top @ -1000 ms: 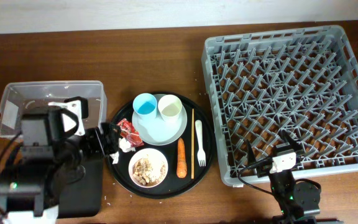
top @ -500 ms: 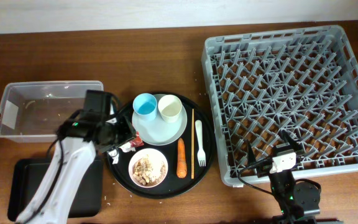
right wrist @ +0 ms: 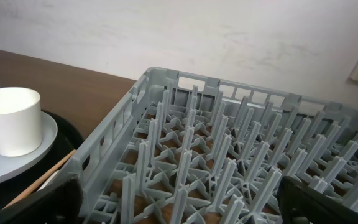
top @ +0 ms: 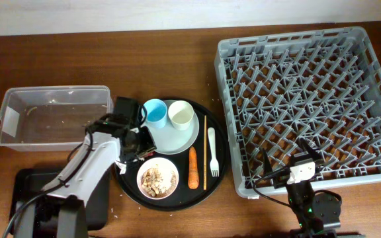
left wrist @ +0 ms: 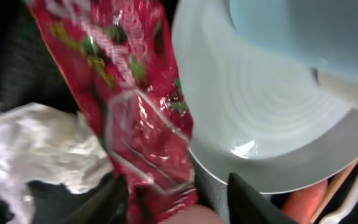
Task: Sort waste into correct bins and load items into the dishwasher rack
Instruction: 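Move the left gripper to the red strawberry wrapper and grasp it, then carry the wrapper with the left gripper into the clear bin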
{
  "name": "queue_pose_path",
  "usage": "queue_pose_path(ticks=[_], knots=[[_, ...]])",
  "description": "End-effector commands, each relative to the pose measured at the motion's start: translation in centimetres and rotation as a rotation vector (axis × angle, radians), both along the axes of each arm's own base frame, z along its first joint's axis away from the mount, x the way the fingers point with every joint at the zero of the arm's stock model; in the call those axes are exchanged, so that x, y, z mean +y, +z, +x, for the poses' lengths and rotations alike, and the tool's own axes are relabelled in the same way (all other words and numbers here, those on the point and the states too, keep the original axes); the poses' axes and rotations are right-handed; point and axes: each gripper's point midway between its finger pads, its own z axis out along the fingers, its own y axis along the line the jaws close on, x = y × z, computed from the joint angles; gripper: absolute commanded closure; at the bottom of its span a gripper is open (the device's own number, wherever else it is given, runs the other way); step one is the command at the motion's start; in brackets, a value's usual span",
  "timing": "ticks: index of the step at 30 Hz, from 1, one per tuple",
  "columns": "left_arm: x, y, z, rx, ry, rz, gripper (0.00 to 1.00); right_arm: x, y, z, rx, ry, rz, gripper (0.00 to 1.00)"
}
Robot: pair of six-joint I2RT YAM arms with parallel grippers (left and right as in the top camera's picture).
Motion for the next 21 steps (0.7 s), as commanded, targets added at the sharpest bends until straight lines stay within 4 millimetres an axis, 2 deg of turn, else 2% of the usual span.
queue_pose_path(ticks=[1, 5, 7, 12, 16, 20, 21], knots=[[0.0, -0.6, -0.3, 0.012, -0.001, 0.017, 0.58, -0.2, -0.2, 0.0, 0.004, -0.009, 0.004, 0.01], [0.9, -0.8, -0.5, 0.017, 0.01, 0.066, 0.56, -0.2, -0.2, 0.0, 0.004, -0.009, 0.004, 0.01], [0.9, -0.7, -0.5, 0.014, 0.01, 0.065, 0.49, -0.2, -0.2, 0.0, 0.004, -0.009, 0.004, 0.01], [1.0, -0.9, -1.3, 0.049, 0.006, 0.07, 0.48, -0.2, -0.2, 0.0, 0.004, -0.009, 0.004, 0.01], [1.1, -2.0, -2.1, 0.061, 0.004, 0.072, 0.5, -0.2, -0.2, 0.0, 0.004, -0.009, 0.004, 0.01], [1.0, -2.4, -1.9, 0.047, 0.004, 0.066, 0.6, -0.2, -0.2, 0.0, 0.004, -0.009, 0.004, 0.01], [0.9, -2.3, -1.5, 0.033, 0.004, 0.062, 0.69, -0.2, -0.2, 0.0, 0.004, -0.009, 0.004, 0.01]])
